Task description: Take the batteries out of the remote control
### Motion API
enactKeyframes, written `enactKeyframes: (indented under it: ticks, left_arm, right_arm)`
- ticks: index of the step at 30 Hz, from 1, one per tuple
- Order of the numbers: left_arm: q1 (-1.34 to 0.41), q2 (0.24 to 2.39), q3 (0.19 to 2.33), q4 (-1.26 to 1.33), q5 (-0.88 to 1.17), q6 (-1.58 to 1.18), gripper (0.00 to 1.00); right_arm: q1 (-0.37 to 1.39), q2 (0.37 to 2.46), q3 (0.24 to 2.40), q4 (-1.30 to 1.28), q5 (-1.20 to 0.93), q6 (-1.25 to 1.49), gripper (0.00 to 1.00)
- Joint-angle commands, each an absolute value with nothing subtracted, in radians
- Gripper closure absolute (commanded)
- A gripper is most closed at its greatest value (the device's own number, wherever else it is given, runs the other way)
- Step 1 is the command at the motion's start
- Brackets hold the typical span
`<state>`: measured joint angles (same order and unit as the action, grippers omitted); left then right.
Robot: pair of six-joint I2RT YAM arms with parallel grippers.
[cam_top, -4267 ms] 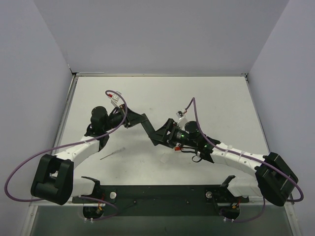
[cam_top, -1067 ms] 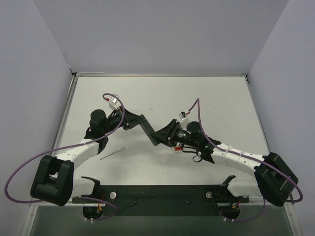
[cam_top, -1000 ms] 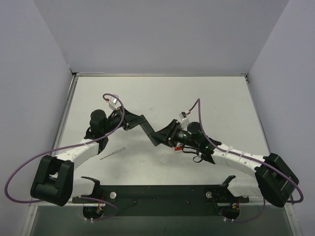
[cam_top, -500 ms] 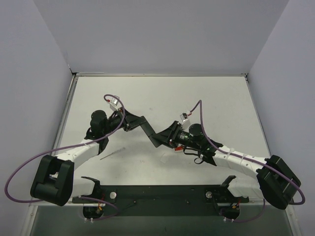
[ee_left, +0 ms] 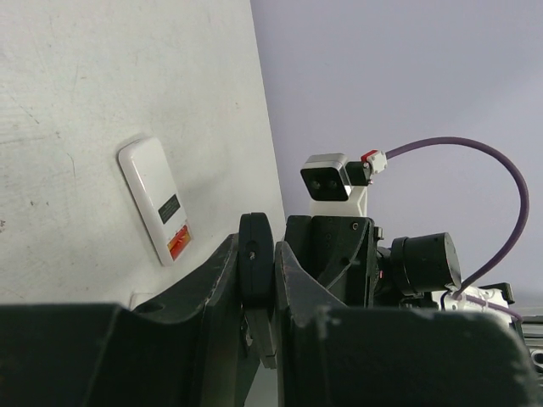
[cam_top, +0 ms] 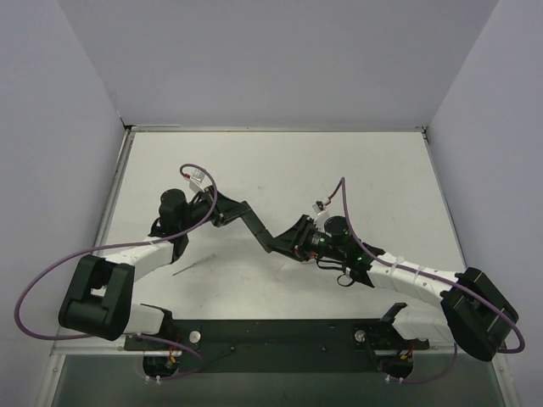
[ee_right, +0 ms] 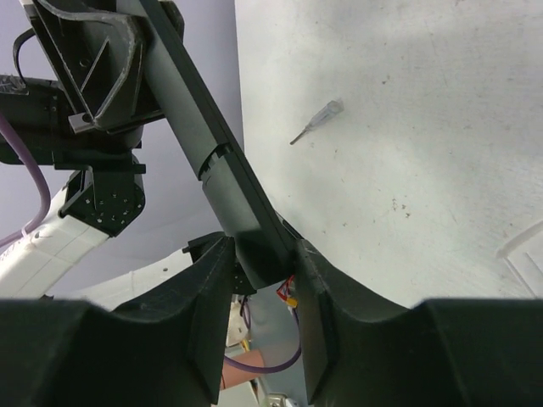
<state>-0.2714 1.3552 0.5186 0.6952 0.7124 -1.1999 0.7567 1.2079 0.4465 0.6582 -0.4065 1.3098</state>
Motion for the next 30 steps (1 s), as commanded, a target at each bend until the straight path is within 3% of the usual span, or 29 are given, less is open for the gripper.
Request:
enactKeyframes:
  ticks: [1,20,25,30]
  left_arm:
    - [-0.265,1.376,0.543,0.750,0.707,-1.170,1.00]
    - [-0.230,1.431,0.535,0.747,0.719,-1.239,1.00]
    - [-0.225,1.442,0.534,0.767,0.727,-1.259,1.00]
    - [-0.224,1.447,0.526,0.787,0.730,-1.269,1.00]
  right_arm:
    - [0.744,1.206,0.437,0.715,-0.407,1.310,0.73]
    - [0.724,1.114,0.382,0.655,-0.387,1.262,0.84]
    - [0.724,1.100,0.383,0.658,-0.393,1.255,0.71]
    - [0.724,1.104,0.387,0.669,-0.397,1.259,0.80]
